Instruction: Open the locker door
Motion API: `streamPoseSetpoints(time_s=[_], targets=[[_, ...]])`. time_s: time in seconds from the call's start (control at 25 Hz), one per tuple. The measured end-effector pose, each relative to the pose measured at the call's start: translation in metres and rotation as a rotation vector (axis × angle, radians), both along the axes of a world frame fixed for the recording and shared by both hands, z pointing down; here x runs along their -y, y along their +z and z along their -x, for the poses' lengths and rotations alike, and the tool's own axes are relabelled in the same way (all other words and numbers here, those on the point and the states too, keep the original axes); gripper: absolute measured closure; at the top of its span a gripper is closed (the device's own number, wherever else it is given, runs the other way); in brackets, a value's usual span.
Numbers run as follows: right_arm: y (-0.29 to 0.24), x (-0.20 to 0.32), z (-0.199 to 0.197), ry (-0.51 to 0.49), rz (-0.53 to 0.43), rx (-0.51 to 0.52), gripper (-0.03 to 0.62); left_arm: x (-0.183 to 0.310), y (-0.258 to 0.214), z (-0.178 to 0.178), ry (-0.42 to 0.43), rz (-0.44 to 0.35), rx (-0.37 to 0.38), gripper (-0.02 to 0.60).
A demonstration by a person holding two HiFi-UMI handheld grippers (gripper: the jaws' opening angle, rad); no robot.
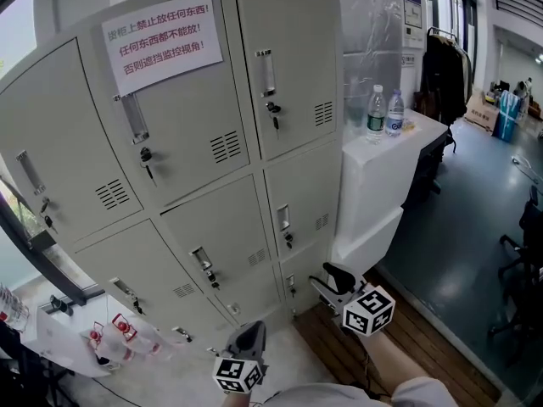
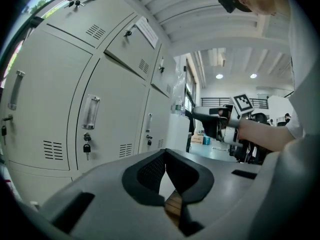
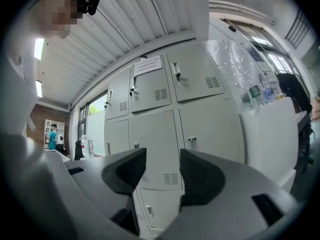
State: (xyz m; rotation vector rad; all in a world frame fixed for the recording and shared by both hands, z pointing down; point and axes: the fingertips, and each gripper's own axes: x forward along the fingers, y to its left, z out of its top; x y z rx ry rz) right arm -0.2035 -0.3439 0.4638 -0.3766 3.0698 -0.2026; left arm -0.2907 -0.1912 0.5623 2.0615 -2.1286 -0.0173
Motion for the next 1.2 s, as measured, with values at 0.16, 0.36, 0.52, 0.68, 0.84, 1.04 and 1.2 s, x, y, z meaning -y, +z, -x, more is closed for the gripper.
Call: streamPoseSetpoints(time_s=[0.16,0.36,0.52,0.68,0.84,1.04,1.2], targets=[[-0.056,0.021,0.015,-0.043,-0.067,0.043,0.411,-0.004,0.0,0.003,-0.009,0.0,-0.003,0.574],[-0.118,0.038,0.034,-0.116,-0.122,0.09,0.411,-0.008,-0.001,0.01,-0.031,-0.004,-0.007,0.574],[-0.166,0.049,0.051,-0.164,-0.19,0.104,0.411,-0.01,0.002,0.014,-0.042,-0.003,-0.014,0.574],[-0.206,0.059,0.072,-0.208,-0.239,0.098,0.411,-0.011,0.004,0.018,-0.055,-0.002,-0.019,0.574],[-0.242,0.071,0.094,-0.241,-0.267,0.096,0.411,-0.012,0.004,0.024,-0.068,-0.004,-0.02,0.574],[-0.29,0.095,0.113,-0.243,-0.279,0.131,0.411,-0.014,0.004,0.036,-0.098,-0.005,-0.023,0.574],[-0.321,0.11,0.13,-0.234,-0.293,0.15,0.41,-0.017,0.006,0.043,-0.121,-0.003,-0.029,0.574]])
